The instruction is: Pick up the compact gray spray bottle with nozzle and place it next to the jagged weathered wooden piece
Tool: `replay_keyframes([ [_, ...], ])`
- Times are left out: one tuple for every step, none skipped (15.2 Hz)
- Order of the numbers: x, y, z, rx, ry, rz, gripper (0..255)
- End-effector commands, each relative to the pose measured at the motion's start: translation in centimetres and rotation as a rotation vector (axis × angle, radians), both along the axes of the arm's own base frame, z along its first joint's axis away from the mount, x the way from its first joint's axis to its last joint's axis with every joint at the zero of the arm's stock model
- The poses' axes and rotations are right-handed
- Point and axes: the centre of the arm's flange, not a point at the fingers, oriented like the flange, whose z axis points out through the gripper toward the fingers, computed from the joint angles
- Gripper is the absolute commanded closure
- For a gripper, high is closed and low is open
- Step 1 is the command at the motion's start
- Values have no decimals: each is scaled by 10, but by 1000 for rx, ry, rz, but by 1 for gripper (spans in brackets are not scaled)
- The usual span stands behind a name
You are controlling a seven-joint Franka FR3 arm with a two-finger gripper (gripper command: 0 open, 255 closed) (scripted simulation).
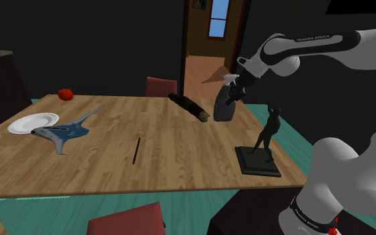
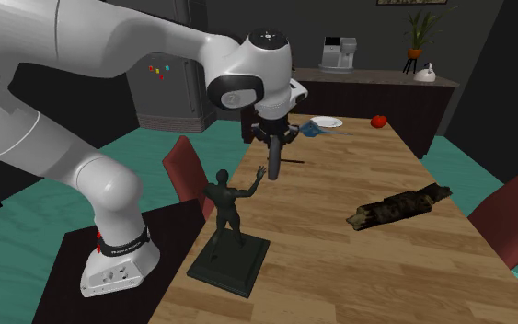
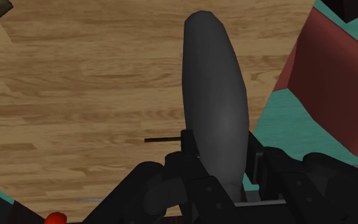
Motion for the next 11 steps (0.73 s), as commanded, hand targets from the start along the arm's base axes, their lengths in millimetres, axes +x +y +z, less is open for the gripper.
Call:
replay_keyframes([
  [0, 0, 10, 0, 0, 0, 255],
  [0, 0, 16, 0, 0, 0, 255],
  [0, 0, 21, 0, 0, 0, 255],
  [0, 0, 26, 0, 0, 0, 255],
  [0, 0, 32, 0, 0, 0, 255],
  [0, 0, 37, 0, 0, 0, 255],
  [0, 0, 42, 0, 0, 0, 255],
  [0, 0, 47, 0, 0, 0, 255],
  [0, 0, 53, 0, 0, 0, 255],
  [0, 0, 58, 0, 0, 0, 255],
  [0, 0, 63, 0, 0, 0, 255],
])
